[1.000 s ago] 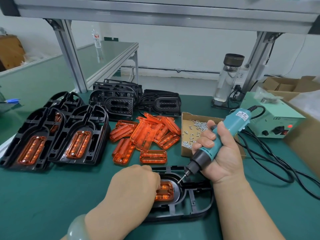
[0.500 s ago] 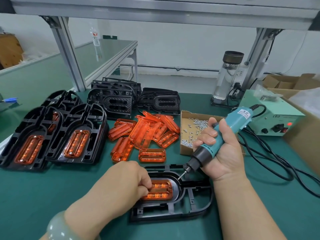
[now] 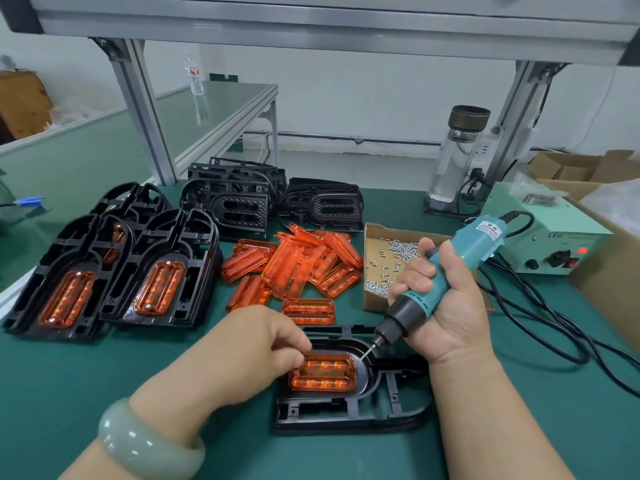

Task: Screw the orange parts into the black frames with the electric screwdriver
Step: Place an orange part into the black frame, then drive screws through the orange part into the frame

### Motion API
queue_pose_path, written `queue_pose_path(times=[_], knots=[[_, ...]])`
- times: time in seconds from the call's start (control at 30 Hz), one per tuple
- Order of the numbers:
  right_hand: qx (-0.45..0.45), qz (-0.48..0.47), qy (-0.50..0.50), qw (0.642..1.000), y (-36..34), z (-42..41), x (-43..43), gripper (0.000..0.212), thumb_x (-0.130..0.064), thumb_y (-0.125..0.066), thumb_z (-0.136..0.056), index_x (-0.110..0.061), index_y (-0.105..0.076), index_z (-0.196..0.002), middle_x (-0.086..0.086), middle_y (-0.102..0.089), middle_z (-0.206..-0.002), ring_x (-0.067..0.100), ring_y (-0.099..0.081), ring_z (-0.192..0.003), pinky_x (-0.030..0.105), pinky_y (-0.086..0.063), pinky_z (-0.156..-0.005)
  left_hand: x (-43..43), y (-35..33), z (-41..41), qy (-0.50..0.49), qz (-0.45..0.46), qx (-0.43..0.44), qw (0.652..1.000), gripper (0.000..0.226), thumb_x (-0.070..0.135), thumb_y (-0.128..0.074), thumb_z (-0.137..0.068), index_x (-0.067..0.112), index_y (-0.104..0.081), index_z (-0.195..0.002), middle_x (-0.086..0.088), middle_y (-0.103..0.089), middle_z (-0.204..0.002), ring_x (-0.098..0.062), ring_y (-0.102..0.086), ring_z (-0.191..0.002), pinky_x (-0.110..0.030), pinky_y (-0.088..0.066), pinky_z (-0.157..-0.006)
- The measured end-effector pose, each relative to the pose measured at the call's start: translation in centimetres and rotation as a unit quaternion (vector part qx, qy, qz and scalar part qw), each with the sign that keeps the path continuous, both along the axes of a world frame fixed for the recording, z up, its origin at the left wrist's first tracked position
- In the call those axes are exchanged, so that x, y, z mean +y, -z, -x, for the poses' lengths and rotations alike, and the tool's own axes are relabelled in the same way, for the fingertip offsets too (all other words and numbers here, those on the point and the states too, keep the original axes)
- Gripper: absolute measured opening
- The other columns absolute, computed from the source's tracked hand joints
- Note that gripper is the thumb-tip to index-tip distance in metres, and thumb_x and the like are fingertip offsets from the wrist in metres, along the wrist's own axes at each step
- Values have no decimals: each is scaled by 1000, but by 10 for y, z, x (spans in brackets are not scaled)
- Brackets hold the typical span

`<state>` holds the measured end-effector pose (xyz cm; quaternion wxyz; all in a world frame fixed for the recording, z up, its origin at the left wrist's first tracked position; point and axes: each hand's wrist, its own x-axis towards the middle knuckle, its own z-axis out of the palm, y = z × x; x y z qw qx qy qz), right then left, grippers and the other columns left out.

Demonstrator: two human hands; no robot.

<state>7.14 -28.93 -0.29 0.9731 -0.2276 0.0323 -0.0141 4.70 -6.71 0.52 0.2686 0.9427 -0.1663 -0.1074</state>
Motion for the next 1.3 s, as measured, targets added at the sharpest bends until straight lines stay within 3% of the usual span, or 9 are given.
queue_pose_path(times=[0.1,0.4,0.53,0.63,0.83,1.0,1.1,1.2,1.3], knots=[[-3,-4,3,1000,0,0,-2,16,-33,-60,-81,-20,-58,-89,-10,-43,-58,3,-43,-42,19,-45,-47,1,-2,0,-11,-4,-51,999,13,35,-68,-83,45,-66,-74,26,-62,-83,12,-56,-81,-2,-37,-70],[3,-4,2,1000,0,0,-1,15,-33,-59,-82,-21,-58,-89,-10,-43,-58,3,-42,-42,19,-45,-47,-30,10,13,35,-116,-109,987,21,40,-55,-89,41,-65,-107,15,-50,-97,-8,-53,-95,-27,-48,-82],[2,-7,-2,1000,1,0,0,15,-34,-59,-82,-20,-59,-89,-10,-43,-59,3,-42,-42,19,-45,-47,-28,2,11,45,-77,-85,992,12,39,-58,-86,35,-69,-88,20,-56,-85,0,-55,-84,-23,-48,-78],[-2,-14,-4,1000,0,0,-1,16,-34,-58,-83,-20,-59,-89,-10,-43,-59,3,-42,-42,20,-45,-47,-32,-9,-2,20,-10,-104,994,14,37,-60,-85,29,-70,-80,30,-56,-72,11,-54,-80,-4,-40,-68],[-7,-17,-1,1000,-2,-2,-2,17,-34,-59,-82,-18,-58,-89,-9,-42,-57,4,-43,-41,20,-45,-45,-73,-23,-59,23,42,-166,985,28,25,-56,-91,27,-64,-118,11,-67,-113,-5,-59,-103,-9,-35,-83],[-14,-34,11,999,-3,-2,-9,18,-33,-58,-83,-17,-58,-91,-8,-43,-57,4,-43,-40,20,-45,-46,-113,-21,-93,78,-42,-163,983,38,15,-48,-94,27,-56,-129,2,-60,-129,-17,-53,-119,-28,-40,-99],[-19,-46,9,999,-4,-2,-11,17,-32,-56,-84,-17,-58,-91,-8,-43,-56,4,-43,-40,18,-44,-46,-140,-16,-105,53,-33,-33,998,47,11,-51,-90,32,-49,-132,1,-67,-109,-19,-64,-102,-25,-44,-76],[-21,-56,4,998,-5,-2,-12,16,-32,-56,-84,-18,-58,-91,-8,-42,-57,4,-42,-40,18,-44,-46,-155,-9,-111,-142,173,228,948,67,11,-59,-81,23,-30,-140,-1,-60,-52,-16,-54,-34,-16,-39,-37],[-21,-60,1,998,-6,-2,-13,17,-33,-56,-83,-18,-58,-91,-8,-43,-57,4,-42,-40,18,-44,-47,-161,9,-113,-151,204,270,929,74,16,-60,-76,24,-26,-142,8,-65,-87,-11,-47,-30,-13,-36,-34]])
